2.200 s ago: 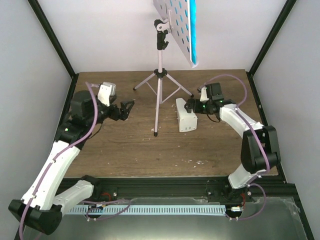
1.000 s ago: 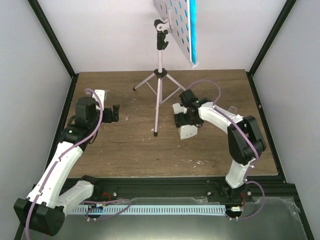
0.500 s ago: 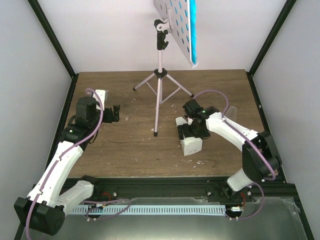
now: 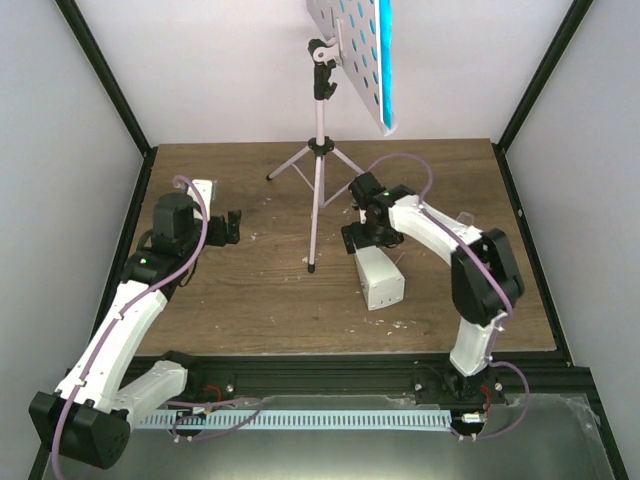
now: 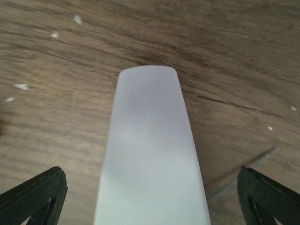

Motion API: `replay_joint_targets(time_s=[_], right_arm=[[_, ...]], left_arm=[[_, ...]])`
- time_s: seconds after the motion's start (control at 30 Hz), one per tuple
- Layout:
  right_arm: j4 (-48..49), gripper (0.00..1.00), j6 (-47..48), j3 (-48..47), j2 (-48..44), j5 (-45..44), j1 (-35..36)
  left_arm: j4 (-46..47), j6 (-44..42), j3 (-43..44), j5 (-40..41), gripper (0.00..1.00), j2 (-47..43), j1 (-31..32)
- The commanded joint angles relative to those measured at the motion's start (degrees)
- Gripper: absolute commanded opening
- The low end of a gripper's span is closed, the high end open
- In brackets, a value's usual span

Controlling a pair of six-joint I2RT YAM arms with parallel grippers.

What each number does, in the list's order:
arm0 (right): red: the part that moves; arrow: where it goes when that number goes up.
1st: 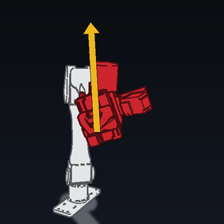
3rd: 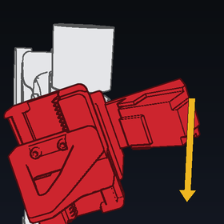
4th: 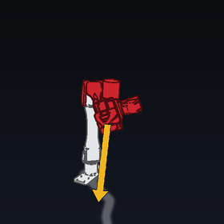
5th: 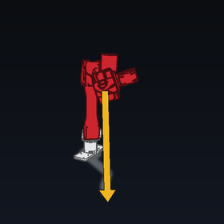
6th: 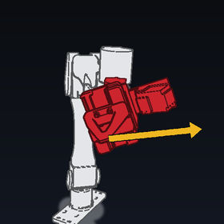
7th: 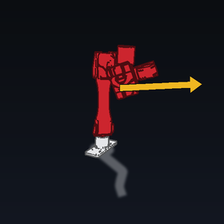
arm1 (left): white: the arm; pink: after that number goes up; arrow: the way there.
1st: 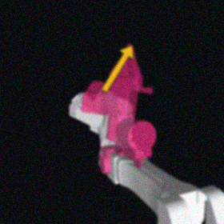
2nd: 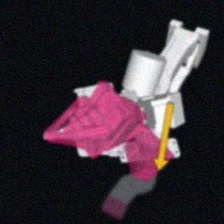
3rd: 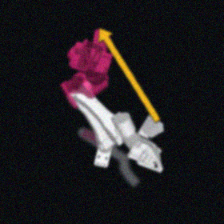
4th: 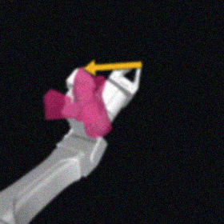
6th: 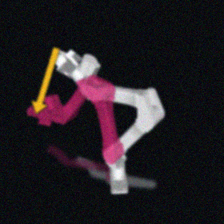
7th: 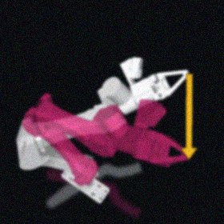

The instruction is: Pack up the instrument practice props

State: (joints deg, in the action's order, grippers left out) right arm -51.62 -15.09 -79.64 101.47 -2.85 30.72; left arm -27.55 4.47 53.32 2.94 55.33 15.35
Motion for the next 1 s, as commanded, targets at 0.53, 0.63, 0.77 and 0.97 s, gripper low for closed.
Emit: replay_joint_targets(time_s=[0.53, 0.63, 0.77, 0.97], right_arm=[[1.94, 0.99, 4.68, -3.94, 11.65, 1.5, -1.8], [2.23, 0.95, 4.78, -3.01, 11.81, 0.14, -1.76], [3.04, 0.87, 5.24, -2.06, 12.37, 1.92, -1.72], [4.07, 0.77, 5.34, -0.77, 11.56, 2.5, -1.66]], left_arm=[[1.1, 0.8, -0.54, -1.27, 1.0, -1.21, -0.14], [1.05, 0.89, -0.59, -1.36, 1.0, -1.3, -0.14], [1.1, 0.88, -0.68, -1.36, 1.0, -1.21, -0.08], [1.1, 0.85, -0.67, -1.27, 1.0, -0.85, -0.11]])
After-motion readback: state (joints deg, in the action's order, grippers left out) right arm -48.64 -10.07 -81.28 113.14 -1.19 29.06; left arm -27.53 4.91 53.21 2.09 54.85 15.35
